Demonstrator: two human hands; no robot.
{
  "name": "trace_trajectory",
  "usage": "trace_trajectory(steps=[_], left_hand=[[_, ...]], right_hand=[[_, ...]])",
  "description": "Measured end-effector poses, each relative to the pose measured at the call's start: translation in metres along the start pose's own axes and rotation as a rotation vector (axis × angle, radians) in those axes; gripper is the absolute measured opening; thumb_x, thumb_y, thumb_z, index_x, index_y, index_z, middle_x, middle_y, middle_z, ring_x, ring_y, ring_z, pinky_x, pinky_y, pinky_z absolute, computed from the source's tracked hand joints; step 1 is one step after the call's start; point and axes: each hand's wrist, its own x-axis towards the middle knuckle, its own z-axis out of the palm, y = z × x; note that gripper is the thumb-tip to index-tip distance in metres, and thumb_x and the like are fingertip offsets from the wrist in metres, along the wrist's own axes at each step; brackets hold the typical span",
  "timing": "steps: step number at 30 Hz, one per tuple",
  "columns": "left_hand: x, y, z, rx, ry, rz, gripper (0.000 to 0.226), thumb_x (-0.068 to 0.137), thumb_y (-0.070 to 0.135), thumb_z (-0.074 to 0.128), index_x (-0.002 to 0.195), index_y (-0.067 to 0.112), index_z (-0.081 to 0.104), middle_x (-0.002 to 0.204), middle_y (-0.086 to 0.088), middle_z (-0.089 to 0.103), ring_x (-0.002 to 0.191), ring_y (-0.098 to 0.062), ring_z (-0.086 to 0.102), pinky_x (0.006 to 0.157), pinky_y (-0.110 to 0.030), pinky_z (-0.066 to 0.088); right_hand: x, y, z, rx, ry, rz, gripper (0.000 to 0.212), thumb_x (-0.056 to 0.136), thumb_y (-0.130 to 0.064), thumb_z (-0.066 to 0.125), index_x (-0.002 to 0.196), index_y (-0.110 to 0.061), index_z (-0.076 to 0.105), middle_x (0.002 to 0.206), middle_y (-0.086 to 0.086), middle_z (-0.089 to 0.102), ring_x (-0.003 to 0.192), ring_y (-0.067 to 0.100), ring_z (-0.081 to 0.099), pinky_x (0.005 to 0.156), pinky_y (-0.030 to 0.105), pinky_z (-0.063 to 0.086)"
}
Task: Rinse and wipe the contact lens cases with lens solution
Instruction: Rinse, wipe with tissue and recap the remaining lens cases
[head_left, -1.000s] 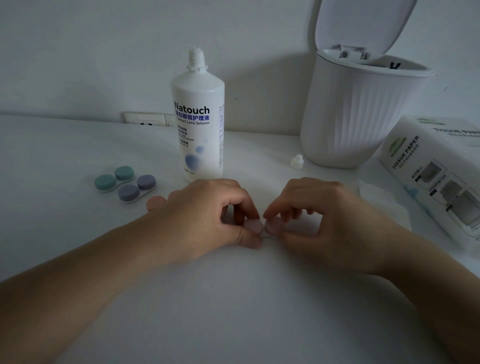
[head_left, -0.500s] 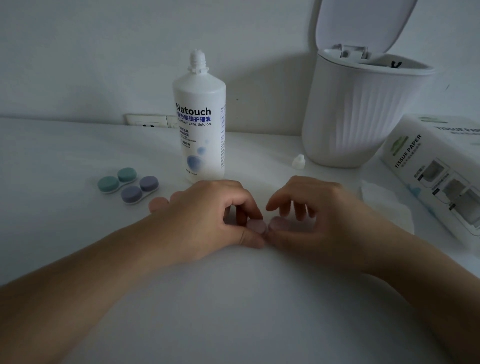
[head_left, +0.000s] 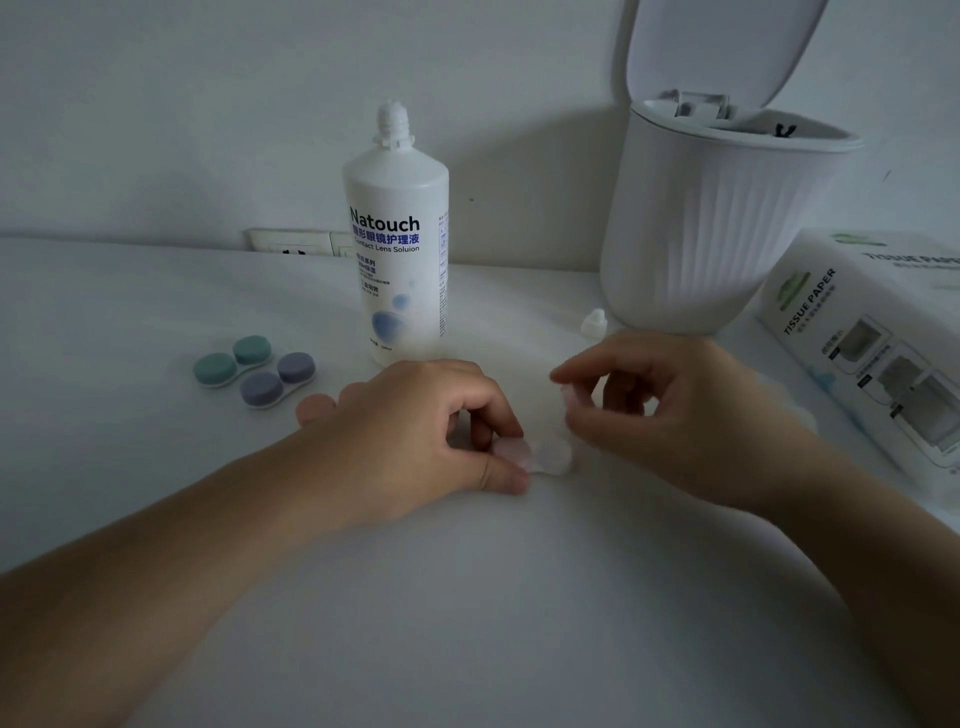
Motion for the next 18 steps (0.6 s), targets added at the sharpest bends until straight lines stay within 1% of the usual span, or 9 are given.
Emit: trace_trajectory(steps=[2, 5, 8, 9, 10, 12, 14, 16, 18], left_hand=[[0.000, -0.001, 0.001, -0.005, 0.005, -0.002, 0.054, 0.048, 0.087, 0.061, 0.092, 0.056, 0.067, 0.095, 0.028, 0.064, 0.079, -0.009, 0.060, 0.082, -0.058, 0.052], [0.001, -0.002, 0.001, 0.003, 0.005, 0.003, 0.055, 0.048, 0.089, 0.060, 0.092, 0.056, 0.067, 0.096, 0.028, 0.063, 0.074, -0.007, 0.057, 0.081, -0.059, 0.052], [0.001, -0.002, 0.001, -0.006, 0.009, 0.004, 0.054, 0.048, 0.087, 0.061, 0.091, 0.056, 0.067, 0.095, 0.029, 0.063, 0.073, -0.006, 0.055, 0.081, -0.059, 0.052], [0.000, -0.002, 0.001, -0.008, 0.010, 0.003, 0.053, 0.048, 0.087, 0.061, 0.091, 0.056, 0.067, 0.095, 0.029, 0.063, 0.073, -0.006, 0.055, 0.081, -0.060, 0.052], [0.000, -0.001, 0.001, -0.009, 0.009, 0.002, 0.053, 0.048, 0.087, 0.060, 0.091, 0.056, 0.067, 0.095, 0.029, 0.063, 0.073, -0.006, 0.055, 0.081, -0.060, 0.052], [0.000, -0.001, 0.001, -0.006, 0.010, -0.003, 0.054, 0.048, 0.087, 0.060, 0.091, 0.056, 0.067, 0.096, 0.029, 0.063, 0.073, -0.005, 0.056, 0.082, -0.059, 0.052], [0.000, 0.000, 0.001, -0.004, 0.010, -0.004, 0.054, 0.048, 0.086, 0.060, 0.091, 0.055, 0.067, 0.096, 0.029, 0.063, 0.071, -0.003, 0.055, 0.082, -0.057, 0.053], [0.000, 0.000, 0.000, -0.003, 0.009, -0.001, 0.053, 0.048, 0.085, 0.060, 0.091, 0.055, 0.067, 0.096, 0.028, 0.063, 0.072, -0.002, 0.056, 0.082, -0.055, 0.053], [0.000, 0.000, 0.000, 0.001, 0.009, -0.001, 0.053, 0.049, 0.086, 0.060, 0.091, 0.055, 0.067, 0.096, 0.028, 0.063, 0.074, -0.002, 0.057, 0.082, -0.055, 0.053]], right_hand=[[0.004, 0.007, -0.001, 0.044, 0.072, 0.064, 0.011, 0.079, -0.028, 0.077, 0.087, -0.035, 0.075, 0.073, -0.023, 0.068, 0.059, 0.000, 0.059, 0.058, 0.006, 0.043], [0.009, 0.015, 0.000, 0.094, 0.111, 0.133, 0.011, 0.076, -0.023, 0.082, 0.082, -0.027, 0.074, 0.073, -0.022, 0.072, 0.061, -0.005, 0.063, 0.061, 0.006, 0.044], [0.011, 0.023, 0.000, 0.143, 0.140, 0.242, 0.014, 0.074, -0.026, 0.085, 0.079, -0.022, 0.073, 0.079, -0.012, 0.078, 0.075, 0.002, 0.073, 0.077, 0.028, 0.059], [0.012, 0.025, 0.000, 0.121, 0.144, 0.265, 0.015, 0.074, -0.028, 0.085, 0.078, -0.023, 0.072, 0.080, -0.013, 0.078, 0.077, 0.003, 0.074, 0.079, 0.032, 0.059], [0.012, 0.026, 0.000, 0.086, 0.138, 0.275, 0.015, 0.074, -0.030, 0.085, 0.077, -0.024, 0.071, 0.081, -0.015, 0.078, 0.078, 0.001, 0.073, 0.080, 0.031, 0.059], [0.011, 0.027, 0.000, 0.005, 0.111, 0.271, 0.014, 0.076, -0.032, 0.083, 0.078, -0.028, 0.070, 0.083, -0.022, 0.076, 0.077, -0.008, 0.070, 0.076, 0.018, 0.055], [0.010, 0.026, 0.000, -0.073, 0.085, 0.260, 0.012, 0.078, -0.034, 0.081, 0.082, -0.032, 0.070, 0.083, -0.029, 0.074, 0.077, -0.019, 0.065, 0.068, 0.001, 0.044], [0.009, 0.026, 0.000, -0.123, 0.071, 0.253, 0.014, 0.081, -0.037, 0.079, 0.092, -0.035, 0.071, 0.087, -0.027, 0.074, 0.084, -0.026, 0.059, 0.068, -0.007, 0.036], [0.010, 0.026, -0.001, -0.126, 0.051, 0.247, 0.023, 0.084, -0.039, 0.077, 0.106, -0.036, 0.070, 0.098, -0.026, 0.073, 0.091, -0.027, 0.057, 0.072, -0.010, 0.033]])
